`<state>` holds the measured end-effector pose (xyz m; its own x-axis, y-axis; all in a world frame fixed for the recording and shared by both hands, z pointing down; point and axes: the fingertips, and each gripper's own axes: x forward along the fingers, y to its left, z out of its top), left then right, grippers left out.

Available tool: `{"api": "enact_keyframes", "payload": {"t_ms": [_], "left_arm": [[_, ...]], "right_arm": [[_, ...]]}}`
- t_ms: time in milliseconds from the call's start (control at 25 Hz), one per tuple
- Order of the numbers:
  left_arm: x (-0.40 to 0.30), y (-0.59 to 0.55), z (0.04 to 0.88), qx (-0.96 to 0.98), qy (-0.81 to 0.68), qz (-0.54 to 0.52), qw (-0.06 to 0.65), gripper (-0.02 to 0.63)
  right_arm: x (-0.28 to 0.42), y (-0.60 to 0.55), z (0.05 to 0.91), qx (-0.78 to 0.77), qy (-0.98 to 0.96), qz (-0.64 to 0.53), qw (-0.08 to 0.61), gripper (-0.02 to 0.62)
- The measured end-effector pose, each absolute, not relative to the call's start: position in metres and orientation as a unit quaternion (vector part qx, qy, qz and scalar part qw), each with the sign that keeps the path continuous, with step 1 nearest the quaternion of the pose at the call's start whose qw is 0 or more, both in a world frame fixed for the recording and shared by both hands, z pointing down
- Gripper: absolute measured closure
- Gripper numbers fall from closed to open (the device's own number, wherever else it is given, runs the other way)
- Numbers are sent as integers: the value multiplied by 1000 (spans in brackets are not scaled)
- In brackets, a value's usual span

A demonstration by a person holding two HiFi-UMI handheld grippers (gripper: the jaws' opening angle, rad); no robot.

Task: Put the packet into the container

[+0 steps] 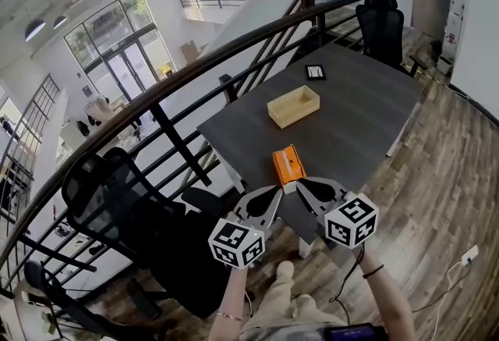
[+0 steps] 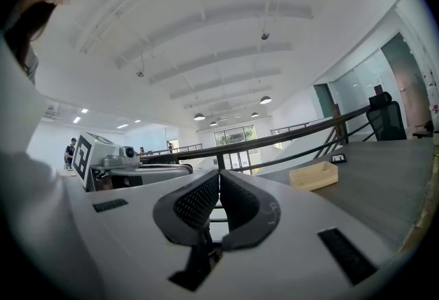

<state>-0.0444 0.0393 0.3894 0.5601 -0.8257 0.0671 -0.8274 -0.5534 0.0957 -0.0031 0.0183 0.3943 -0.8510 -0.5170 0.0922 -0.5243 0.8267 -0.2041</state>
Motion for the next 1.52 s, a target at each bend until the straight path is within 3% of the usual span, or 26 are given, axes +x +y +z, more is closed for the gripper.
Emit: {"api": "enact_keyframes", "payload": {"t_ms": [440, 840, 1200, 1520], "left_arm": [[-77, -49, 407, 888, -454, 11, 71, 598], [-92, -117, 439, 898, -427, 25, 101, 598], [-96, -148, 468, 887, -439, 34, 139, 598], [-104, -165, 491, 875, -453, 32, 165, 598]], "right_arm": [[-41, -68, 423, 263, -956, 123, 49, 580], [-55, -141, 487, 289, -928, 220, 84, 384], [-54, -169, 569, 269, -893, 310, 185, 336], [-51, -176, 607, 256, -863, 371, 227, 298]]}}
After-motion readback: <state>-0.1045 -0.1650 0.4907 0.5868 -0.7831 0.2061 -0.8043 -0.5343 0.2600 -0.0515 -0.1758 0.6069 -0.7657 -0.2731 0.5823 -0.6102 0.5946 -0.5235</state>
